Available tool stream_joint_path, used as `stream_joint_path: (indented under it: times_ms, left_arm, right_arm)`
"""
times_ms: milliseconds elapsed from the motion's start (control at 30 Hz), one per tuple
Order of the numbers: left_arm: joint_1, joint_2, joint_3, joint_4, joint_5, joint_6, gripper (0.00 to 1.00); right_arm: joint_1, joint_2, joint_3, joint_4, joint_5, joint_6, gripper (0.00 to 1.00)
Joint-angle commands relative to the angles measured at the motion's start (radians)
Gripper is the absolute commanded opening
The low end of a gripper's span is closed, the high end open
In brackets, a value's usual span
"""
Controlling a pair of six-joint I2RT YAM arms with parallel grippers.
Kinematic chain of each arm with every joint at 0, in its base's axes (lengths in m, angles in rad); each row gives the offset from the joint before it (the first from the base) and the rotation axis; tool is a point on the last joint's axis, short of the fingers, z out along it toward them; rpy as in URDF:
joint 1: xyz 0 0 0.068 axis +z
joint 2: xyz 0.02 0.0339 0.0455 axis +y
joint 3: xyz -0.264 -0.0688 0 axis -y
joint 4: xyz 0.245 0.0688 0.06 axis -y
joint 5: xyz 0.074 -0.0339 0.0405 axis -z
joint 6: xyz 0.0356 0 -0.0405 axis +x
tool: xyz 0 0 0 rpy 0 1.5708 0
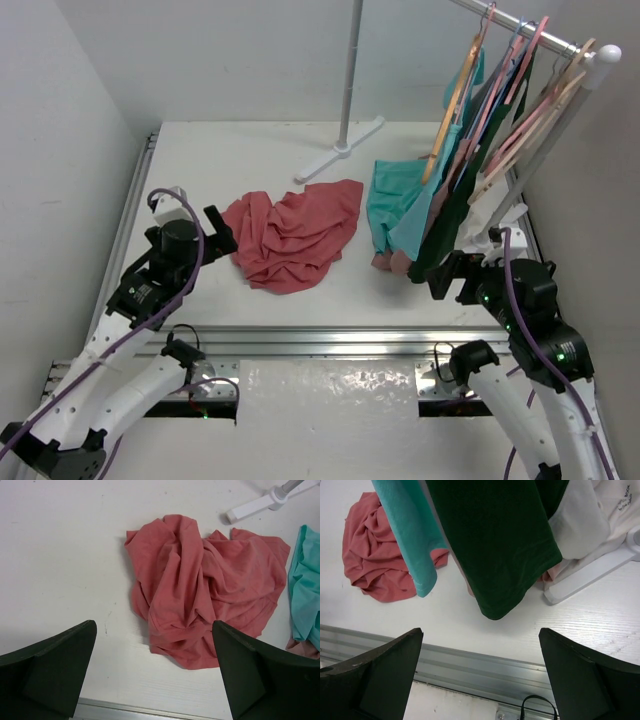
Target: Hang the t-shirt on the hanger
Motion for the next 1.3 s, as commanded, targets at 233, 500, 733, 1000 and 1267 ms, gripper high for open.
stream_joint_path:
  times_ms: [233,500,733,1000,1267]
  left_arm:
    - [0.014,-0.018,0.010,0.042,-0.001,0.011,0.98]
    - [0.032,-0.023,0.007,0.042,-0.006,0.010,0.98]
    - [0.038,-0.015,0.004,0.048,0.019,0.021,0.98]
    - [0.038,-0.049,-0.008,0.074,0.086,0.048,0.98]
    - [0.040,-0.043,-0.012,0.089,0.137,0.071,0.98]
  right_arm:
    - [-0.001,0.020,0.094,0.169,-0.274,0.071,0.99]
    - [0.020,0.506,0.463,0.388,-0.604,0.214,0.99]
    - [0.212,1.143,1.457,0.067,-0.076,-0.042,0.99]
    - [0.223,1.090,1.150,0.455,0.221,-0.281,0.92]
    - [0.210,1.190,1.381,0.396,0.400,-0.461,0.87]
